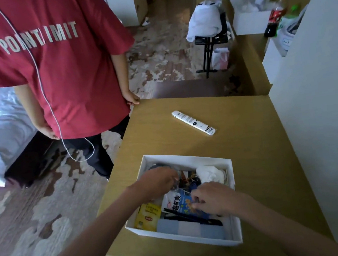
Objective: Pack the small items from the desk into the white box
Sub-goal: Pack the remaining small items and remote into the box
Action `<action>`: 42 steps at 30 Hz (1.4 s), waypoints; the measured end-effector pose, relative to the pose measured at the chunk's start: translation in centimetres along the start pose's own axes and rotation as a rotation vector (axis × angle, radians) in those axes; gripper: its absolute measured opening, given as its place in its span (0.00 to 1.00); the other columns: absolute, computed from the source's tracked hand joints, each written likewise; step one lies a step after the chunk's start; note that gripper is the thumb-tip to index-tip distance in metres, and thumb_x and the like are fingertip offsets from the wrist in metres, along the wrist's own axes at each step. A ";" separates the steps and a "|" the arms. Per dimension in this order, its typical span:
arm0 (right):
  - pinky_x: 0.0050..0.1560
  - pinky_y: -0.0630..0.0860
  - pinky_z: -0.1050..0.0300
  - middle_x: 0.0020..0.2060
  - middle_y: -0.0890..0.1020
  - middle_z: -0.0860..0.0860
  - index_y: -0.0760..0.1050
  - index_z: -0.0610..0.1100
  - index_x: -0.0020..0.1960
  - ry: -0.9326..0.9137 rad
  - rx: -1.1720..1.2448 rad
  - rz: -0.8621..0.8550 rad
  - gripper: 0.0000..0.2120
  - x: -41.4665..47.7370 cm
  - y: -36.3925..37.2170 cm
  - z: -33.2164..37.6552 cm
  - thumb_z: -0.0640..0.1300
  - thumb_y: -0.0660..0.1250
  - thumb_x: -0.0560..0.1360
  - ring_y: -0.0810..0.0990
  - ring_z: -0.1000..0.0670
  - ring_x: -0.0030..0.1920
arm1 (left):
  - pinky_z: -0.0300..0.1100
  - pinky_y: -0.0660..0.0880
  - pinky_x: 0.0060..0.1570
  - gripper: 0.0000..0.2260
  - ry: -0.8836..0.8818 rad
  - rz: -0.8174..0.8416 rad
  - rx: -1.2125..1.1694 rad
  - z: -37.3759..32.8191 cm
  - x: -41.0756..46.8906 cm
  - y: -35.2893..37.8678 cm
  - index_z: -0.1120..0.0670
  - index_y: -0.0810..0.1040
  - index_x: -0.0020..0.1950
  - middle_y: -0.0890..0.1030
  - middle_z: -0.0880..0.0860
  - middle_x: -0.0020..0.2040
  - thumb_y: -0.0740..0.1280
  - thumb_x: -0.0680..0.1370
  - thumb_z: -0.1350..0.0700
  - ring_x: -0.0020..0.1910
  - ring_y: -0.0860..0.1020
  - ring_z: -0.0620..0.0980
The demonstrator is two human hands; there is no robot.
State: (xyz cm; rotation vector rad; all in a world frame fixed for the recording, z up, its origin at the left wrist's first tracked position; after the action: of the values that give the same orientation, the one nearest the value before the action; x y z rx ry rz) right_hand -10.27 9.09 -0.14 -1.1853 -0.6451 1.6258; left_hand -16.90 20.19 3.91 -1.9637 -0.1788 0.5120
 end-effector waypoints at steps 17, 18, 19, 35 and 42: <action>0.38 0.72 0.70 0.40 0.80 0.59 0.79 0.49 0.50 0.259 0.389 -0.384 0.05 6.1 -12.0 -11.8 0.45 0.64 0.79 0.78 0.63 0.40 | 0.46 0.76 0.54 0.13 0.085 -0.182 -0.305 4.2 13.3 -4.9 0.55 0.78 0.56 0.80 0.54 0.55 0.57 0.77 0.65 0.52 0.78 0.49; 0.36 0.70 0.72 0.40 0.79 0.59 0.79 0.48 0.49 0.291 0.399 -0.409 0.05 7.0 -12.2 -12.8 0.44 0.64 0.79 0.77 0.64 0.39 | 0.44 0.75 0.53 0.13 0.075 -0.162 -0.310 5.0 14.2 -4.6 0.55 0.77 0.56 0.80 0.54 0.56 0.57 0.77 0.65 0.52 0.77 0.49; 0.35 0.68 0.71 0.39 0.79 0.58 0.79 0.47 0.49 0.330 0.419 -0.436 0.04 8.0 -12.2 -14.0 0.43 0.64 0.79 0.76 0.63 0.37 | 0.43 0.74 0.53 0.13 0.060 -0.134 -0.310 5.7 15.2 -4.3 0.54 0.77 0.56 0.80 0.53 0.56 0.57 0.77 0.64 0.53 0.77 0.49; 0.36 0.71 0.56 0.47 0.81 0.46 0.76 0.44 0.53 0.719 0.215 -0.288 0.12 18.8 -7.8 -23.8 0.47 0.68 0.71 0.79 0.46 0.44 | 0.39 0.71 0.43 0.10 -0.019 0.072 -0.517 11.4 17.3 -0.5 0.52 0.77 0.54 0.82 0.47 0.43 0.57 0.80 0.59 0.39 0.77 0.41; 0.29 0.71 0.67 0.39 0.79 0.52 0.79 0.45 0.49 0.523 0.833 -0.485 0.04 10.3 -11.1 -18.5 0.41 0.66 0.77 0.77 0.55 0.36 | 0.35 0.72 0.34 0.09 -0.205 -0.192 -0.517 12.9 10.4 -1.1 0.49 0.72 0.59 0.81 0.48 0.43 0.60 0.80 0.54 0.36 0.77 0.40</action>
State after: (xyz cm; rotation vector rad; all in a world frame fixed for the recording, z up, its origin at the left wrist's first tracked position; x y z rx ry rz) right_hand 10.67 20.43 -2.00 -0.6938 0.1016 0.9364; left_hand -12.97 34.99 -2.58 -2.3570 -0.6804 0.5797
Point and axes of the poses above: each hand's wrist, its own x-axis towards the middle knuckle, its own y-axis out of the palm, z = x × y, the point moved 8 cm from there along x, towards the middle knuckle
